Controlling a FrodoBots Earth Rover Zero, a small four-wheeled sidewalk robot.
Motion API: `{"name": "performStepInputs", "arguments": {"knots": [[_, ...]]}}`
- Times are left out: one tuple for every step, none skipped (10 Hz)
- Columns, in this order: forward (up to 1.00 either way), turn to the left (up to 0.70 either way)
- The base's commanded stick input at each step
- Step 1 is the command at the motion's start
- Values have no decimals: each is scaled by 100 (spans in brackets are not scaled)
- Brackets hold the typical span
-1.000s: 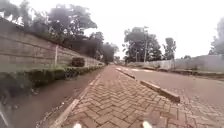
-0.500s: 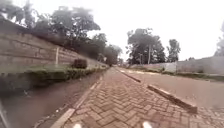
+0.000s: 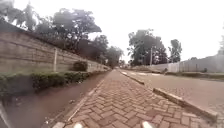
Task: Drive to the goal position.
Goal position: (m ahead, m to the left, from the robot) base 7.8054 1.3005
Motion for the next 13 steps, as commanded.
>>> {"name": "performStepInputs", "arguments": {"knots": [[70,-3],[70,-9],[70,-15],[70,-20],[70,-26],[70,-32],[70,-35],[70,-35],[70,-35],[70,-35],[70,-35],[70,-29],[70,-13]]}}
